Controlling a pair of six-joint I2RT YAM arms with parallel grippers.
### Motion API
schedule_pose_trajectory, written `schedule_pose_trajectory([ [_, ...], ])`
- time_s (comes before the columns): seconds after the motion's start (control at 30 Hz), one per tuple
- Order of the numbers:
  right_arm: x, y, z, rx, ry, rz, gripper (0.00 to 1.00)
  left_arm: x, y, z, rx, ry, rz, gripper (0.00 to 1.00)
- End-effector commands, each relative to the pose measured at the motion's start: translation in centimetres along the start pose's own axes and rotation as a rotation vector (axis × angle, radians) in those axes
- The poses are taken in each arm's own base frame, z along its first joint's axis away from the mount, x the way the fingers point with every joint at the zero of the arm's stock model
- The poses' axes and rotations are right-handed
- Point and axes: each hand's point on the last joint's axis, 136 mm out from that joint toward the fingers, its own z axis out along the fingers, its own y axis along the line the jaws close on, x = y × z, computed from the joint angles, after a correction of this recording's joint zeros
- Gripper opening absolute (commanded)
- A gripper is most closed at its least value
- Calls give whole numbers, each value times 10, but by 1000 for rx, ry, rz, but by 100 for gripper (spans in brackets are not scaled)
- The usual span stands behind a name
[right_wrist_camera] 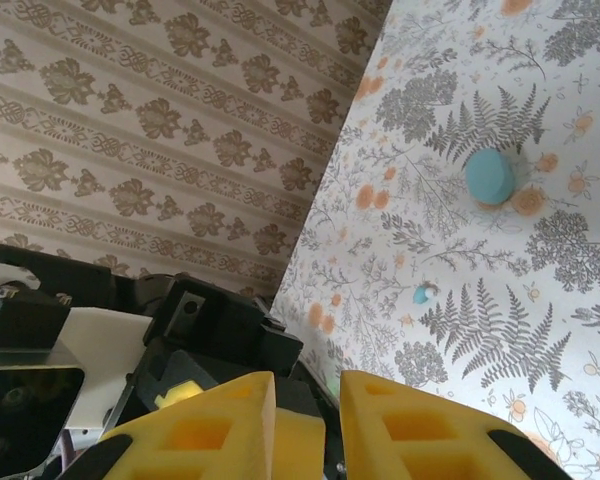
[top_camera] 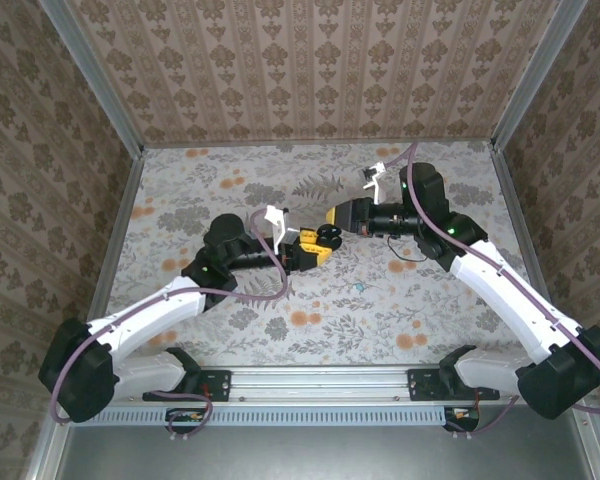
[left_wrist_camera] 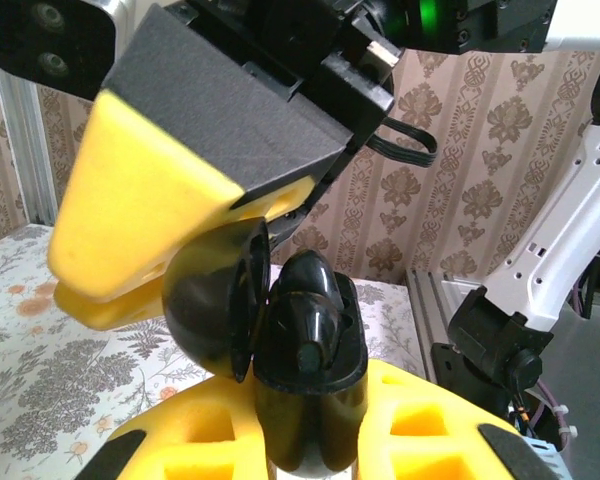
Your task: Insert the wireless bluetooth earbuds into the charging case
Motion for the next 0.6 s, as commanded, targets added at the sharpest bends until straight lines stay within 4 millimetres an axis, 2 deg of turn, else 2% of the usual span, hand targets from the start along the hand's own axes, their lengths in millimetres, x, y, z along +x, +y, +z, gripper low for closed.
schedule_pose_trajectory([
  [0.0,21,16,1,-68,76,-17,24,-23,14,-1,-50,-58,17,0],
  [0.3,20,28,-18,-56,29,-107,29,-21,30,-4,-85,-86,-48,0],
  [0.4,16,21,-26,4,-11,-127,35,-20,34,-4,-93,-82,-62,0],
  [0.57,2,-2,-55,154,-149,-145,38,-10,50,-8,-146,-69,-115,0],
])
